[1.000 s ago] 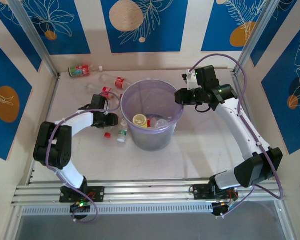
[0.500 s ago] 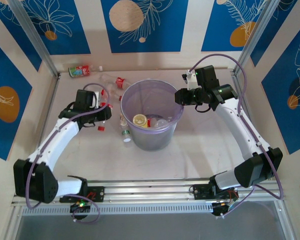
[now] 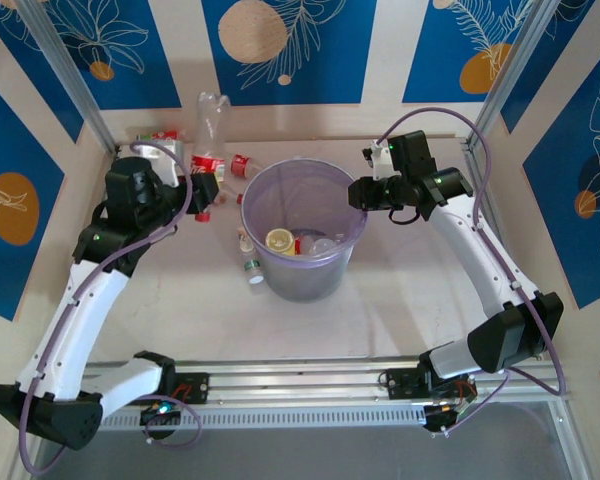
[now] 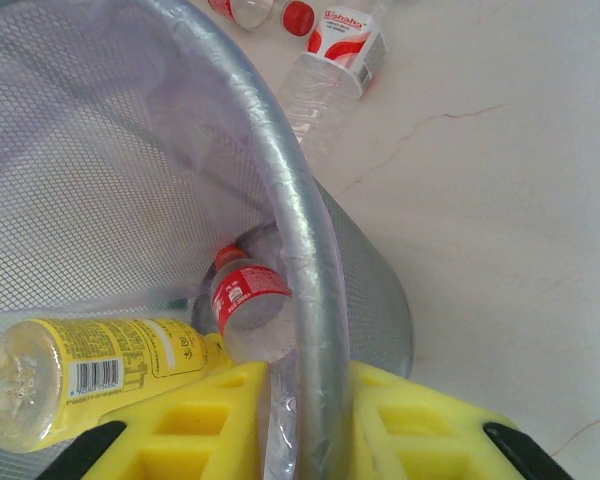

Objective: Put the plastic bottles in the bin

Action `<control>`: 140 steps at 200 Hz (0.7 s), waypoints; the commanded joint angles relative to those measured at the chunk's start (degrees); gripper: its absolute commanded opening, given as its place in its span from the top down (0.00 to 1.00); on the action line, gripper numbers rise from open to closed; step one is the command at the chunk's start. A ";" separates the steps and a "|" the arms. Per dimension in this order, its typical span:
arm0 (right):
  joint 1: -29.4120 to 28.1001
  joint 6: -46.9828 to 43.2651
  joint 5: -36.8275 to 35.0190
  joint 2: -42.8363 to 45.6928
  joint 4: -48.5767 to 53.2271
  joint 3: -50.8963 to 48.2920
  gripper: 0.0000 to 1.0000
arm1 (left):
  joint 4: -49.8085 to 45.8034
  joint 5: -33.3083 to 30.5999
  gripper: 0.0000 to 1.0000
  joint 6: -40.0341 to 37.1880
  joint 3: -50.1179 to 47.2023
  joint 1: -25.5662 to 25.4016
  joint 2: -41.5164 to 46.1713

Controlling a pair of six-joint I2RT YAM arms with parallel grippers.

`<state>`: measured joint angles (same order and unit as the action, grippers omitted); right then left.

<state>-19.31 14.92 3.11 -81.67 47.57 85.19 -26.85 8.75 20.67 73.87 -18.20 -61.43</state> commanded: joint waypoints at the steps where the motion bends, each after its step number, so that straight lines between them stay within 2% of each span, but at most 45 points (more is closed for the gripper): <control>1: -1.08 0.20 0.41 -0.65 0.12 2.00 0.76 | 6.23 2.68 1.00 0.34 4.48 -3.99 -1.47; 35: -1.65 0.46 0.14 -0.65 0.19 2.45 0.76 | 9.64 3.10 1.00 -0.31 9.00 -12.88 -7.19; 66: -1.52 0.92 0.49 -0.19 -0.14 2.36 0.76 | 11.12 2.48 1.00 -0.19 9.82 -18.15 -12.08; 99: -1.39 0.90 0.41 -0.07 -0.19 2.45 0.76 | 12.11 0.94 1.00 0.41 7.55 -20.99 -15.09; 140: -1.08 0.65 0.69 0.01 -0.39 2.05 0.76 | 12.19 -0.99 1.00 1.55 3.12 -22.05 -16.13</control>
<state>-20.29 15.16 2.52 -81.73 47.57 85.82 -16.64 9.61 20.97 79.13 -39.53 -77.41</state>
